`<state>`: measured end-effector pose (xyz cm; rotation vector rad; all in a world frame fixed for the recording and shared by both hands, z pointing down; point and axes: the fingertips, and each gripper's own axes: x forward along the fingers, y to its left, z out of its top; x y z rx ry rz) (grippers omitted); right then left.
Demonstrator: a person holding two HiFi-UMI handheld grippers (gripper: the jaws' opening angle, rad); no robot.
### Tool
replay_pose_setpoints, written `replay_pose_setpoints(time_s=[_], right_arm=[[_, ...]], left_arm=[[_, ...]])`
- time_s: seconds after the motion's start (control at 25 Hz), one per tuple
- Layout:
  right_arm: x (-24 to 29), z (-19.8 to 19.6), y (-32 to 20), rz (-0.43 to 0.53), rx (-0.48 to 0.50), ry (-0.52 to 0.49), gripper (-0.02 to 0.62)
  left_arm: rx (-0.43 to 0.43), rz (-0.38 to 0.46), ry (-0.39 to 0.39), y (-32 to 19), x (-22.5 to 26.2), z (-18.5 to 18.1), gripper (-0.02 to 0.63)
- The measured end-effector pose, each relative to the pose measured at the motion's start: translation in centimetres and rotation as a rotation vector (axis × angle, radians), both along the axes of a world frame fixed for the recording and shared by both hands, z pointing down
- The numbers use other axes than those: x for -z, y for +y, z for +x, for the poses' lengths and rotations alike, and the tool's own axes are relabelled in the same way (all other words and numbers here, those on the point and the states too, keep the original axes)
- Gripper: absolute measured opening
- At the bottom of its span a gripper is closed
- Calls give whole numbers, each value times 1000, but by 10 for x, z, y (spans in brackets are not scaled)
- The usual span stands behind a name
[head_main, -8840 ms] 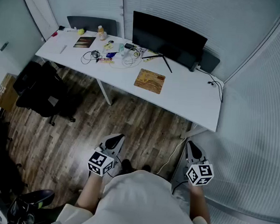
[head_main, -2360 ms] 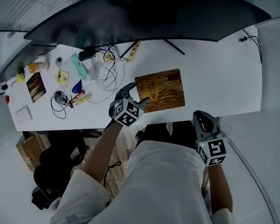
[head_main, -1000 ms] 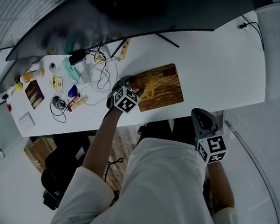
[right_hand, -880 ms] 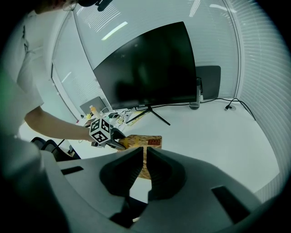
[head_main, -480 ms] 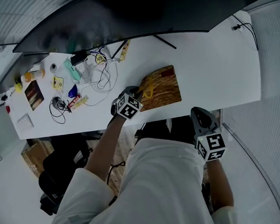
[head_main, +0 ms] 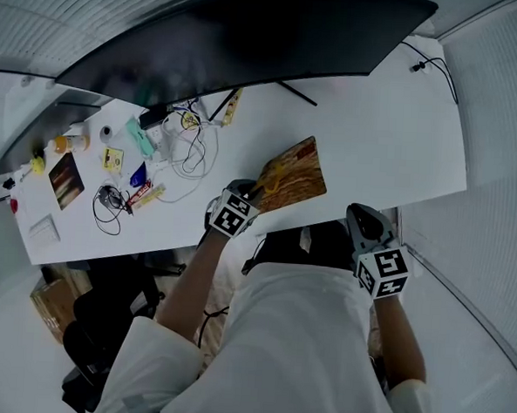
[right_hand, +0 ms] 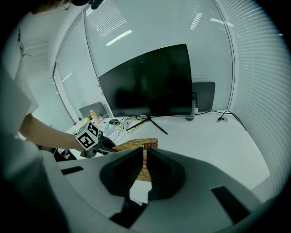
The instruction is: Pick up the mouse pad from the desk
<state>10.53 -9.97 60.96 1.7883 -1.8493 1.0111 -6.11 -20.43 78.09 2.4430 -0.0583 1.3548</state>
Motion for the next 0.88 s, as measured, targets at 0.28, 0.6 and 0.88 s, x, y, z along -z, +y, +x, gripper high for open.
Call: replay_pose_setpoints(time_s=[0.28,0.6,0.88], right_arm=[[13,13,8,31,1,13,42],[35,33,20,93,42,30,42],[63,57,36,171,90,41,43]], left_arm=[[40,-66,109,23,45,7,40],[83,-16,186,46,101,22,40],[222,33,237,59,140,32,40]])
